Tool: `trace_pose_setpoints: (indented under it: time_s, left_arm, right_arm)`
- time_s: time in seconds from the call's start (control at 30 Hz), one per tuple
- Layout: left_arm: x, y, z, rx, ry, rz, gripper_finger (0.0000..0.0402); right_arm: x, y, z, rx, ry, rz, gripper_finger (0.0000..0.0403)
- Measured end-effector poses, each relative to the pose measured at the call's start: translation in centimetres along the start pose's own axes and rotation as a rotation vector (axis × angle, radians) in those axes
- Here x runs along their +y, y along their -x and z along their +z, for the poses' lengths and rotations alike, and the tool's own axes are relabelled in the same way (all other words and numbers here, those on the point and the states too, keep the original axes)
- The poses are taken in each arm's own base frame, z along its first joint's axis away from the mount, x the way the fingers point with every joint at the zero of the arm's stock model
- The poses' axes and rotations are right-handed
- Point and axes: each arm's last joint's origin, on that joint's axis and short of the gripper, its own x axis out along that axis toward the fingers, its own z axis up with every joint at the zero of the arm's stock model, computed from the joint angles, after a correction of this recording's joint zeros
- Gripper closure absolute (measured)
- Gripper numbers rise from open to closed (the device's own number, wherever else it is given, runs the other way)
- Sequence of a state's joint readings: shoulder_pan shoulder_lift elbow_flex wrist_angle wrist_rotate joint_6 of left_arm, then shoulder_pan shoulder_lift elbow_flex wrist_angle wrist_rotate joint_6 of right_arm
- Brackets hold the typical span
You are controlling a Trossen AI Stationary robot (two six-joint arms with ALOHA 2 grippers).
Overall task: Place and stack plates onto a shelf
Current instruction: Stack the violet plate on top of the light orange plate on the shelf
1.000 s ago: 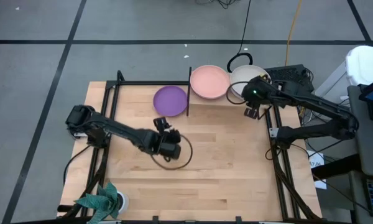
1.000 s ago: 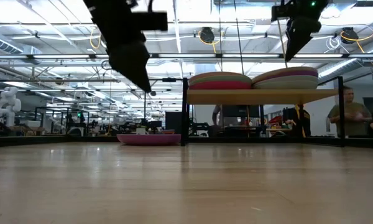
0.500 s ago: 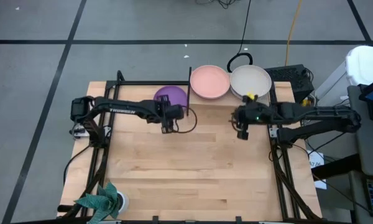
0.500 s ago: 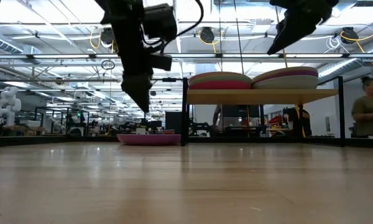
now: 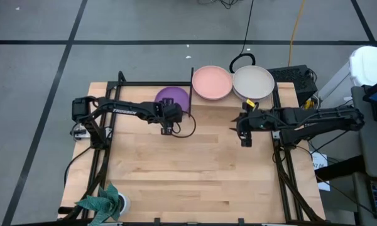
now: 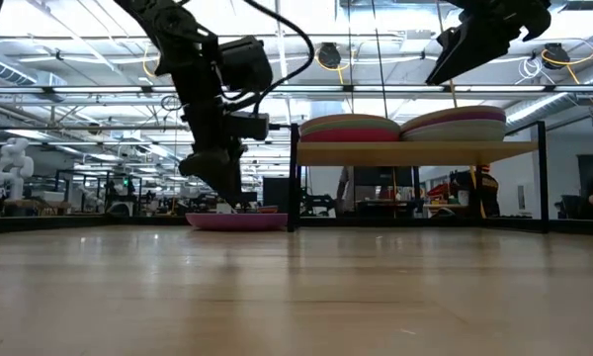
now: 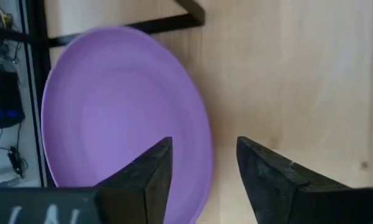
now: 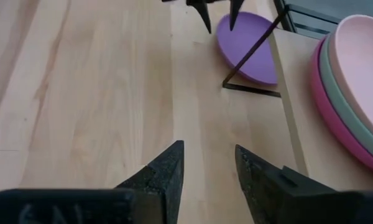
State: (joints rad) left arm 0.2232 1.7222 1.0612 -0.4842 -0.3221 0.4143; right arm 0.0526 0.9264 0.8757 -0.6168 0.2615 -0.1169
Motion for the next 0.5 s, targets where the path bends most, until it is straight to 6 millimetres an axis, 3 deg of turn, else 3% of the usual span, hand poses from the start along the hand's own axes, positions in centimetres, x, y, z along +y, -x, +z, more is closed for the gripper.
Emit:
trace_pose_setpoints:
  time_s: [0.5]
  left_arm:
    - [0.2,-2.6,-2.4,0.0,0.093,-0.014,0.0232]
  right_arm:
    - [0.1,0.1,0.7,-0.067,0.064,-0.004,0.0282]
